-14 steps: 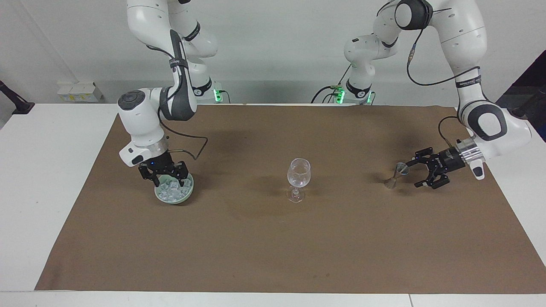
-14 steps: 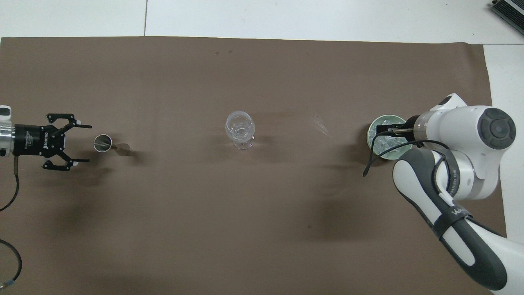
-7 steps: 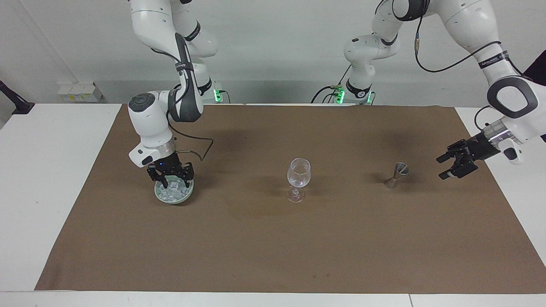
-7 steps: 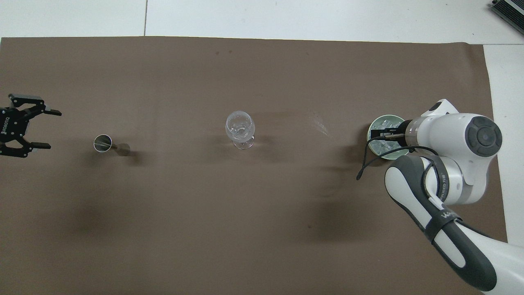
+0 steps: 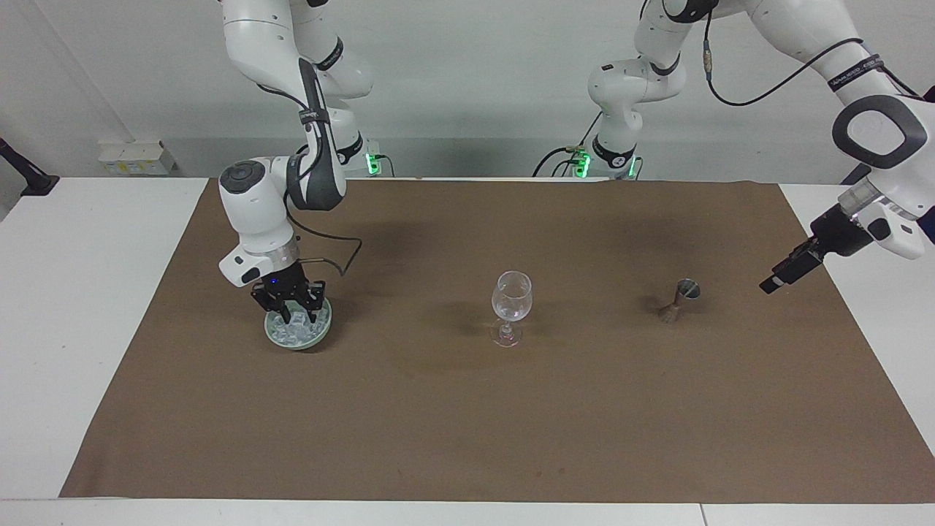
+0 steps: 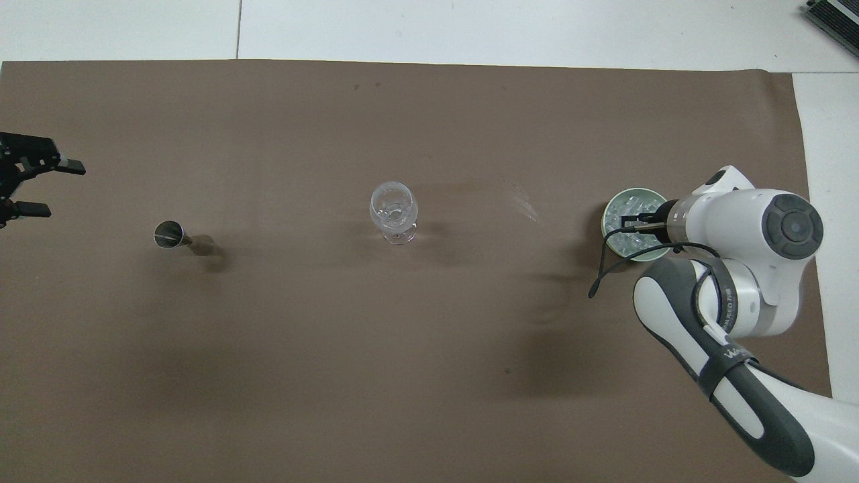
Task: Pour wine and add ice with both arms
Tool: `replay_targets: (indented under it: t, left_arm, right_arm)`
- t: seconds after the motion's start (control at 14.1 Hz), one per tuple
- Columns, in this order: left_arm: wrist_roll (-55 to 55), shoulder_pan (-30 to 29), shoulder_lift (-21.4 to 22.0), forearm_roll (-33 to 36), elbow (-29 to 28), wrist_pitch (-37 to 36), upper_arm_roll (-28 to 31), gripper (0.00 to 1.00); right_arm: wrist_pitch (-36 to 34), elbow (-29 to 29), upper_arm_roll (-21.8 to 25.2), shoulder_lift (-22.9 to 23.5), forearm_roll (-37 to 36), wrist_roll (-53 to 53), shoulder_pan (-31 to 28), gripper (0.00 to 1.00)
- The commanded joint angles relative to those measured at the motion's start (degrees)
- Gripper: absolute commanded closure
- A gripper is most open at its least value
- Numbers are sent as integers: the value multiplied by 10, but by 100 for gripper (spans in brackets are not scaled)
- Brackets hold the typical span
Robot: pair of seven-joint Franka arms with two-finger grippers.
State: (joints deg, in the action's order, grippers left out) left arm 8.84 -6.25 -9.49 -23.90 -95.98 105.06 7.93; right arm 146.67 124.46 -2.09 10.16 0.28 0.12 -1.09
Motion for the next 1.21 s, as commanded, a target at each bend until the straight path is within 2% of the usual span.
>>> replay_targets:
  t: [0.0,0.07,0.28,0.43,0.57,0.71,0.85,1.14]
  left_arm:
    - [-46,7,44,61,-9,4,-22,0]
    - [-51,7,56,74,-9,3,-34,0]
    - [-51,5,87,131,-7,-16,-81,0]
    - [-52,3,107,156,-4,-46,-99,0]
    - [-51,3,114,170,30,-105,-113,0]
    - [-52,10,121,171,37,-140,-114,0]
    - [-52,33,140,195,18,-142,-120,0]
    - [-52,27,152,201,20,-145,-133,0]
  right_arm:
    - [10,16,-2,-14,-12,-2,-10,88]
    - [9,16,-2,-14,-11,-2,-10,98]
    - [2,11,-2,-23,-11,-2,-10,100]
    - [-27,-6,-3,-36,-11,1,-10,100]
    - [-83,-38,-4,-52,-8,3,-10,100]
    - [-130,-72,-4,-61,-1,3,-10,100]
    - [-191,-115,-5,-70,1,10,-8,100]
    - [-309,-210,-15,-86,18,34,-1,100]
